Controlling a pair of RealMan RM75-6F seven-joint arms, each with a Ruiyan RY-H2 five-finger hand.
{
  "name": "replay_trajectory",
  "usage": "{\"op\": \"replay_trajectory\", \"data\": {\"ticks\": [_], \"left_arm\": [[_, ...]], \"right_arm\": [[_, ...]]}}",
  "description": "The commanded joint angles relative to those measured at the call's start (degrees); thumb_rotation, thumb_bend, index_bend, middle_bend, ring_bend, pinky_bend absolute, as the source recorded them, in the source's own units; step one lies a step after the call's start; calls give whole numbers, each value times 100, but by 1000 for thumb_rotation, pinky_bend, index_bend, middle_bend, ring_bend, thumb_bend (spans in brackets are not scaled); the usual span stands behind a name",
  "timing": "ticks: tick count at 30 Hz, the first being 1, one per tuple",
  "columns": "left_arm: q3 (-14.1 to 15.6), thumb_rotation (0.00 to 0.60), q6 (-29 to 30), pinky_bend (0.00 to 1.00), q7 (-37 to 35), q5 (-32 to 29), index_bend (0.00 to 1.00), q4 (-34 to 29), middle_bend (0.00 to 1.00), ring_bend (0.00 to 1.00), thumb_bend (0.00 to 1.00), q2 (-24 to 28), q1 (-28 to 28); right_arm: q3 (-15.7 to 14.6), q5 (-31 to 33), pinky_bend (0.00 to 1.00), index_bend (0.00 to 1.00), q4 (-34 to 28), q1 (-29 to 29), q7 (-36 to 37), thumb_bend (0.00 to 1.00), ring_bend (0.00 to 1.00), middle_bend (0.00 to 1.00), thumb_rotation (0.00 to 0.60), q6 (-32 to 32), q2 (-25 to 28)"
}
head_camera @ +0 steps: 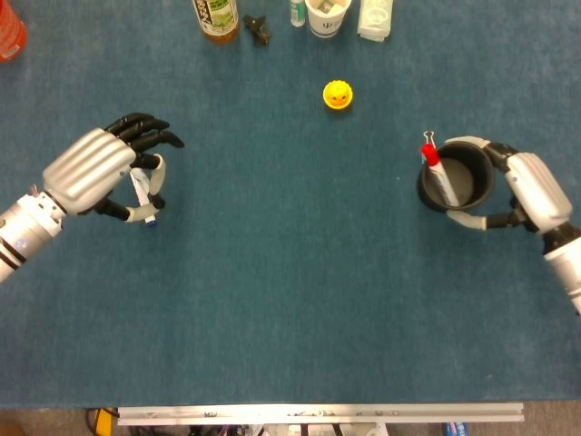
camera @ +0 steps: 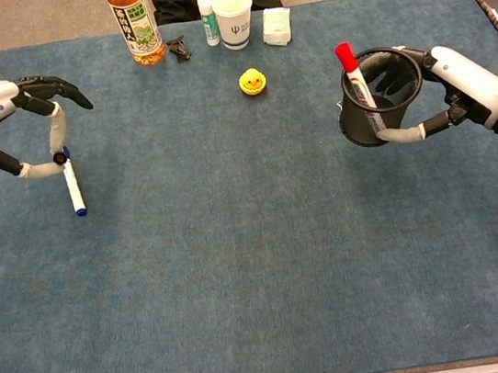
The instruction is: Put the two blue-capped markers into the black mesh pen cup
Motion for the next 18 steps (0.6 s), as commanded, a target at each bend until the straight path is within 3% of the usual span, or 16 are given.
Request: {"op": "replay_trajectory", "data": {"ticks": [1, 11, 18], "left_arm": [[-150, 600, -67, 111, -189, -174, 626, -394, 236, 121, 239, 227, -2], [-568, 600, -189, 112, -441, -562, 626, -1630, 235, 120, 238, 907, -25], [-792, 600, -272, 112, -428, -705, 625, -2169, 236, 120, 238, 1275, -10]], "right_arm": [[65, 6, 306, 422, -3, 94, -32, 454, 335, 415, 600, -44, -89], [257, 44, 306, 422, 271, 506, -163, 454, 336, 415, 600, -265, -582], [418, 125, 306, 422, 385, 880, -294, 454, 335, 415, 600, -559, -957]]}}
